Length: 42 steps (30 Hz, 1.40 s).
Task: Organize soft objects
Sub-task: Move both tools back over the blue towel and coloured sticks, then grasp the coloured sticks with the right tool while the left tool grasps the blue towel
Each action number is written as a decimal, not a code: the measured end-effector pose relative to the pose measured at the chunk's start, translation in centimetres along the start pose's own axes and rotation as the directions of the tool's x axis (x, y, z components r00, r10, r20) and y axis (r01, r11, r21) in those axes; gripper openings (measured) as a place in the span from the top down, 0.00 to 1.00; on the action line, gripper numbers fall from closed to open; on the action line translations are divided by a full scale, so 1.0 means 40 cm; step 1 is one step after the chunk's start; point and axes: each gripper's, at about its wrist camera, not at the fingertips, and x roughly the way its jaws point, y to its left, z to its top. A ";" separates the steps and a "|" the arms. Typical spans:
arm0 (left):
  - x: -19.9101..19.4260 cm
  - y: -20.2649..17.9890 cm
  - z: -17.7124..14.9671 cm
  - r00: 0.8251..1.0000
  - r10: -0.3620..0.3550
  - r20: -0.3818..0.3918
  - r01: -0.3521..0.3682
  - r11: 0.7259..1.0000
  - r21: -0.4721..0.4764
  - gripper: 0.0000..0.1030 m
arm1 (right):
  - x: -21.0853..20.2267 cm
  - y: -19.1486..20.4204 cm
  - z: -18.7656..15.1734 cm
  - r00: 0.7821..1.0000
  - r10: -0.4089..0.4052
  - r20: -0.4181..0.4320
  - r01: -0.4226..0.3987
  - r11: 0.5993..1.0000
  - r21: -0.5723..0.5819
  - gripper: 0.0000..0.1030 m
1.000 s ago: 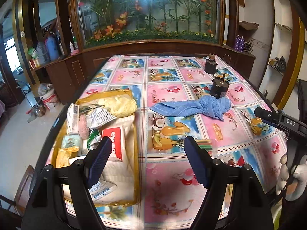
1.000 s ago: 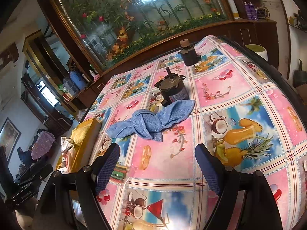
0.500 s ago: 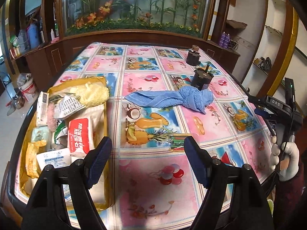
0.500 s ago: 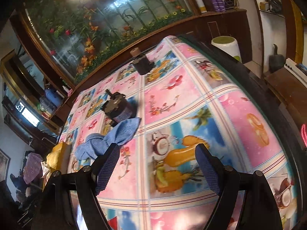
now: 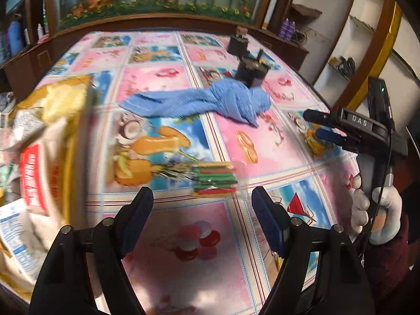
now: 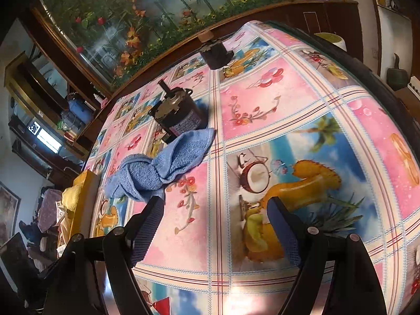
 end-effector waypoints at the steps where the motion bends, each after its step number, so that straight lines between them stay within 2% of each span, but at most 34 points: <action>1: 0.015 -0.003 -0.001 1.000 -0.001 -0.016 0.001 1.000 0.000 0.25 | 0.005 0.005 -0.004 1.000 0.002 -0.003 -0.002 1.000 -0.009 0.19; 5: 0.034 0.003 -0.003 0.999 -0.009 -0.043 0.008 1.000 -0.030 0.25 | 0.020 0.029 -0.013 1.000 0.001 -0.013 -0.001 0.998 -0.062 0.19; 9: -0.006 0.047 0.003 1.000 0.010 0.006 -0.009 0.997 -0.074 0.25 | 0.050 0.137 -0.027 0.994 0.049 -0.095 -0.071 0.968 -0.240 0.19; 11: -0.040 0.085 0.009 0.999 0.026 0.039 -0.021 0.993 -0.115 0.25 | 0.092 0.215 -0.052 0.979 0.067 -0.194 -0.133 0.927 -0.350 0.20; 13: -0.065 0.122 0.020 0.997 0.048 0.066 -0.038 0.988 -0.149 0.25 | 0.134 0.295 -0.090 0.965 0.057 -0.256 -0.173 0.874 -0.454 0.20; 16: -0.092 0.168 0.037 0.995 0.066 0.081 -0.050 0.981 -0.186 0.25 | 0.176 0.411 -0.147 0.970 -0.012 -0.243 -0.150 0.755 -0.638 0.20; 18: -0.098 0.184 0.054 0.995 0.047 0.083 -0.030 0.980 -0.194 0.25 | 0.200 0.463 -0.174 0.972 -0.054 -0.228 -0.130 0.686 -0.716 0.20; 20: -0.099 0.184 0.078 0.995 0.039 0.088 -0.023 0.984 -0.179 0.25 | 0.207 0.491 -0.191 0.975 -0.067 -0.214 -0.122 0.640 -0.759 0.23; 21: -0.098 0.178 0.091 0.995 0.041 0.095 -0.025 0.986 -0.162 0.25 | 0.204 0.493 -0.195 0.973 -0.066 -0.220 -0.129 0.636 -0.760 0.33; 22: -0.095 0.169 0.105 0.994 0.042 0.103 -0.027 0.990 -0.142 0.25 | 0.196 0.491 -0.192 0.973 -0.066 -0.220 -0.127 0.642 -0.756 0.58; 23: -0.087 0.156 0.121 0.993 0.040 0.107 -0.027 0.993 -0.119 0.24 | 0.188 0.480 -0.190 0.973 -0.070 -0.218 -0.121 0.652 -0.749 0.71; 24: -0.080 0.147 0.134 0.993 0.030 0.110 -0.019 0.994 -0.104 0.23 | 0.179 0.463 -0.182 0.973 -0.076 -0.219 -0.113 0.670 -0.734 0.79; 26: -0.052 0.125 0.160 0.994 -0.013 0.109 0.020 0.998 -0.065 0.22 | 0.157 0.414 -0.174 0.978 -0.092 -0.188 -0.072 0.695 -0.716 0.79; 31: 0.048 0.038 0.227 0.996 -0.051 0.068 0.045 0.995 0.087 0.23 | 0.092 0.221 -0.096 0.984 -0.151 -0.091 0.073 0.819 -0.569 0.78; 33: 0.099 0.004 0.260 0.997 -0.064 0.048 0.055 0.986 0.156 0.23 | 0.070 0.140 -0.055 0.989 -0.123 -0.080 0.072 0.880 -0.470 0.78; 35: 0.146 -0.021 0.292 0.997 -0.072 0.029 0.064 0.976 0.207 0.23 | 0.054 0.088 -0.030 0.993 -0.088 -0.075 0.052 0.917 -0.395 0.78; 37: 0.186 -0.045 0.317 0.998 -0.066 0.018 0.059 0.964 0.261 0.23 | 0.043 0.063 -0.021 0.995 -0.060 -0.075 0.029 0.934 -0.355 0.78; 39: 0.222 -0.072 0.327 0.999 -0.054 0.000 0.051 0.947 0.318 0.23 | 0.043 0.065 -0.019 0.996 -0.060 -0.071 0.031 0.933 -0.358 0.78; 42: 0.277 -0.118 0.328 0.995 -0.067 -0.074 0.090 0.919 0.383 0.23 | 0.038 0.063 -0.022 0.996 -0.059 -0.068 0.031 0.932 -0.360 0.78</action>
